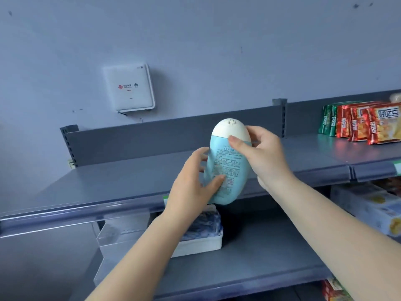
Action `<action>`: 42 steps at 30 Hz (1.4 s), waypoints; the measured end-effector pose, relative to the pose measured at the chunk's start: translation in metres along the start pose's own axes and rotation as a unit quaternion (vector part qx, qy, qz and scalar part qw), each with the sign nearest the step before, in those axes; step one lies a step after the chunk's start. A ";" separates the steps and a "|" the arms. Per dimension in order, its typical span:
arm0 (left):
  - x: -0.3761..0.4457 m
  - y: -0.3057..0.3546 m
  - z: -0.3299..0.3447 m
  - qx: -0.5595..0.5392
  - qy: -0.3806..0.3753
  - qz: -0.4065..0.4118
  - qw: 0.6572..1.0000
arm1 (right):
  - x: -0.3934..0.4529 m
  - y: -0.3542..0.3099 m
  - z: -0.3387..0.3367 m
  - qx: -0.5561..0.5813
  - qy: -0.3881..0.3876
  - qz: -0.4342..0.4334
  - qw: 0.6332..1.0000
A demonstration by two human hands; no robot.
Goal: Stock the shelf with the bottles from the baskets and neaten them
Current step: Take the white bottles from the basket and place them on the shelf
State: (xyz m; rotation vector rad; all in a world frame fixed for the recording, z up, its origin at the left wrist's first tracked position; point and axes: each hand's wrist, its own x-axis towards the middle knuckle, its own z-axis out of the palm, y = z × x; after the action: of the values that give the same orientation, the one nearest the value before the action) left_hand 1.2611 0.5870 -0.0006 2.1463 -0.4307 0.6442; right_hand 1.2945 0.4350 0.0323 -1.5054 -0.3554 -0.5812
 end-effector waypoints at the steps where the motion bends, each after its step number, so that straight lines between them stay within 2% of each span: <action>1: -0.001 -0.007 -0.011 0.030 0.012 0.001 0.999 | 0.003 -0.003 0.019 0.010 0.007 -0.002 1.000; 6: 0.005 -0.036 -0.061 0.166 0.089 -0.011 0.982 | 0.014 -0.012 0.112 0.052 0.005 0.003 0.999; 10: 0.020 -0.072 -0.104 0.145 0.129 -0.019 0.981 | 0.022 -0.013 0.168 0.107 -0.011 0.032 0.994; 12: 0.023 -0.087 -0.126 0.079 0.122 -0.028 0.989 | 0.028 -0.012 0.184 0.128 -0.068 0.054 0.988; 14: 0.025 -0.102 -0.145 -0.042 0.112 -0.035 0.992 | 0.037 -0.008 0.193 0.165 -0.158 0.070 0.971; 18: 0.031 -0.137 -0.171 -0.240 0.074 -0.046 0.967 | 0.057 0.008 0.212 0.234 -0.310 0.109 0.915; 20: 0.036 -0.149 -0.177 -0.288 0.055 -0.038 0.955 | 0.061 0.017 0.227 0.203 -0.335 0.111 0.914; 24: 0.052 -0.161 -0.182 -0.341 0.072 -0.046 0.936 | 0.069 0.030 0.254 0.180 -0.351 0.092 0.914; 27: 0.060 -0.165 -0.186 -0.310 0.070 -0.052 0.947 | 0.080 0.036 0.266 0.175 -0.353 0.091 0.915; 31: 0.066 -0.172 -0.193 -0.223 0.045 -0.056 0.972 | 0.096 0.045 0.277 0.226 -0.342 0.143 0.901; 35: 0.075 -0.182 -0.215 -0.177 0.042 -0.067 0.981 | 0.108 0.054 0.290 0.235 -0.353 0.161 0.891; 38: 0.087 -0.196 -0.232 -0.141 0.038 -0.083 0.986 | 0.109 0.062 0.305 0.185 -0.324 0.147 0.916; 42: 0.105 -0.224 -0.242 -0.119 0.039 -0.113 0.986 | 0.109 0.074 0.335 0.081 -0.240 0.087 0.963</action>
State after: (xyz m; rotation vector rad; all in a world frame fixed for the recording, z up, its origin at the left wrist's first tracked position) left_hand 1.3883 0.9059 0.0464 1.9014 -0.2053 0.5191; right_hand 1.4695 0.7489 0.0499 -1.4901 -0.6203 -0.0364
